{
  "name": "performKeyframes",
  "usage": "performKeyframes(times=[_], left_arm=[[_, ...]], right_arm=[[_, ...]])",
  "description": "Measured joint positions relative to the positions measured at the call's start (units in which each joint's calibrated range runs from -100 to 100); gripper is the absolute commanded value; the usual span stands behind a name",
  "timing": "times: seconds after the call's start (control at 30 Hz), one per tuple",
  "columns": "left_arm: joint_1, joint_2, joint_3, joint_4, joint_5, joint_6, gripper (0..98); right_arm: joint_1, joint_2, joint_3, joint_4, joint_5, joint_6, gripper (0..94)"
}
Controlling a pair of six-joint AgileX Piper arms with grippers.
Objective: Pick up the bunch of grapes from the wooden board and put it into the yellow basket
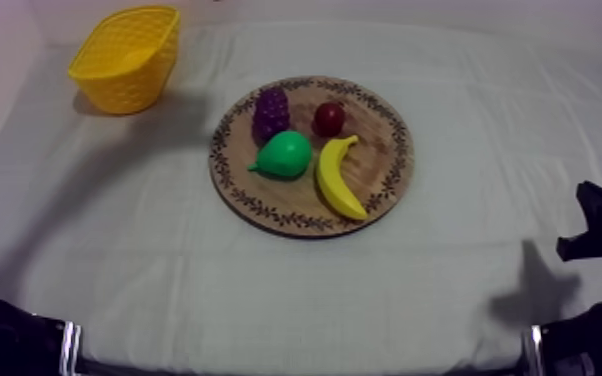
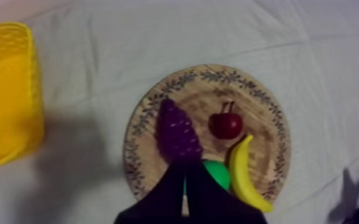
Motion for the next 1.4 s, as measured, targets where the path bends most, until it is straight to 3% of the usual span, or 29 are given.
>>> performKeyframes(times=[0.33,0.7,0.8,0.97,1.07,1.2,1.4], left_arm=[[2.65,9.03,-8.13,-0.62,2.14,5.55,0.0],[2.63,10.97,-3.86,-0.69,-3.25,7.01,3.3],[2.75,10.99,-2.94,-0.64,-5.62,6.47,16.7],[2.84,11.19,-0.67,-0.25,-8.51,5.89,61.3],[2.66,11.42,0.52,-0.25,-9.81,6.19,80.9],[2.21,11.69,1.12,-0.12,-10.07,6.55,91.6],[1.82,12.17,1.83,-0.07,-10.30,6.54,94.8]], right_arm=[[0.00,0.00,0.00,0.00,0.00,0.00,0.3],[0.00,0.00,0.00,0.00,0.00,0.00,0.3],[0.00,0.00,0.00,0.00,0.00,0.00,0.3],[0.00,0.00,0.00,0.00,0.00,0.00,0.3],[0.00,0.00,0.00,0.00,0.00,0.00,0.3],[0.00,0.00,0.00,0.00,0.00,0.00,0.3],[0.00,0.00,0.00,0.00,0.00,0.00,0.3]])
